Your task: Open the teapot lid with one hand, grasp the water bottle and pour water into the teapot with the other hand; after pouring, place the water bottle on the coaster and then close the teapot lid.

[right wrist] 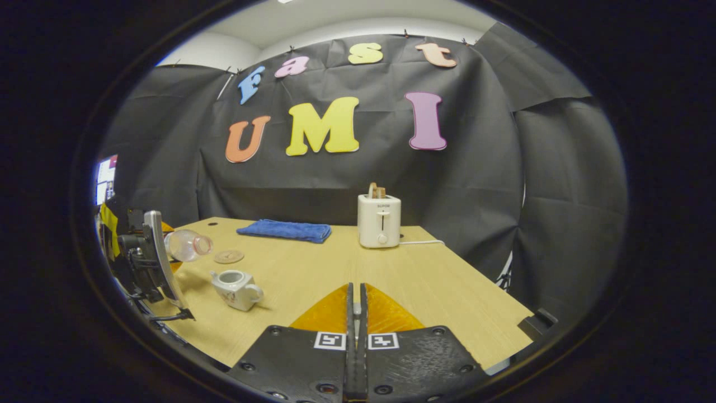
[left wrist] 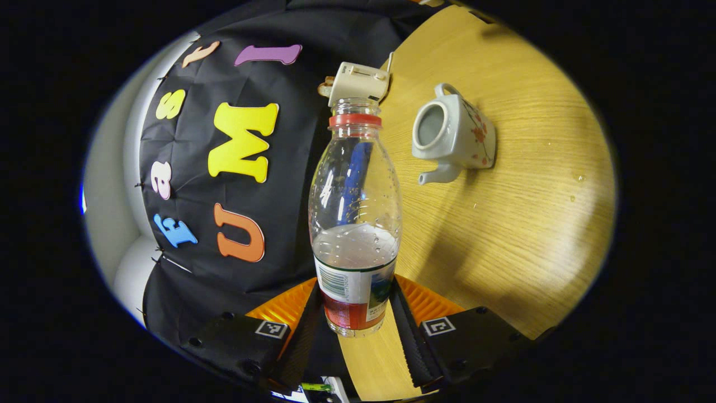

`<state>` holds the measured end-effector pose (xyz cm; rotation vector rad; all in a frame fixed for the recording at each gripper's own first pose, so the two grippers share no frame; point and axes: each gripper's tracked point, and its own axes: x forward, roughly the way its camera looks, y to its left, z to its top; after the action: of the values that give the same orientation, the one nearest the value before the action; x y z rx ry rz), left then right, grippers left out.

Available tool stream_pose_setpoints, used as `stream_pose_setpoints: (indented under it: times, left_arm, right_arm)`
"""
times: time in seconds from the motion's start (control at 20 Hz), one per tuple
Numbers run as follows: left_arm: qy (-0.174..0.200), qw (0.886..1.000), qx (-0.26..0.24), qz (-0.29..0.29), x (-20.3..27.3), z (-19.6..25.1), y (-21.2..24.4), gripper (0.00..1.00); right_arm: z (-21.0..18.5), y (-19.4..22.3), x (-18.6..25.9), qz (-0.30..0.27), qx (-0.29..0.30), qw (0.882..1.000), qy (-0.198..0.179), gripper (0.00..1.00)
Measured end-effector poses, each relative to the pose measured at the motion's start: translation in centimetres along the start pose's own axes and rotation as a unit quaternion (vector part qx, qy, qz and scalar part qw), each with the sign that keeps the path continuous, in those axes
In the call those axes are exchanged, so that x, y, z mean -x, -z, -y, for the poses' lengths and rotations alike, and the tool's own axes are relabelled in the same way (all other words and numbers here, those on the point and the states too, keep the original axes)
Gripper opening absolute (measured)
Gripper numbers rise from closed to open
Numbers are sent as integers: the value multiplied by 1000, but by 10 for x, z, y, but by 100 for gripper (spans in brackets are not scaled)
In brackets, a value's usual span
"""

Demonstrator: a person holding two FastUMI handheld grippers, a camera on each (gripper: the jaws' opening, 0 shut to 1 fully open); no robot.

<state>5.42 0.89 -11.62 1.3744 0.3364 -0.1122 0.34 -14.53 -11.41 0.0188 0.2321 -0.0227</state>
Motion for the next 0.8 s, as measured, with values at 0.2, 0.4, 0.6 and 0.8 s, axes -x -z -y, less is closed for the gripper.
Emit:
stream_pose_setpoints:
  times: [0.2,0.4,0.6,0.8]
  left_arm:
    - [-3,999,-51,-10,-6,-4,1,72]
    - [-23,996,-87,-26,-8,-18,5,72]
    - [-40,990,-129,-36,-10,-28,4,72]
    - [-48,988,-146,-36,-12,-34,1,72]
  right_arm:
    - [6,6,1,-6,-6,1000,2,0]
    - [3,7,1,-6,-8,1000,-2,0]
    - [-1,7,1,-5,-10,1000,-9,0]
    - [4,5,3,-2,-12,1000,-7,0]
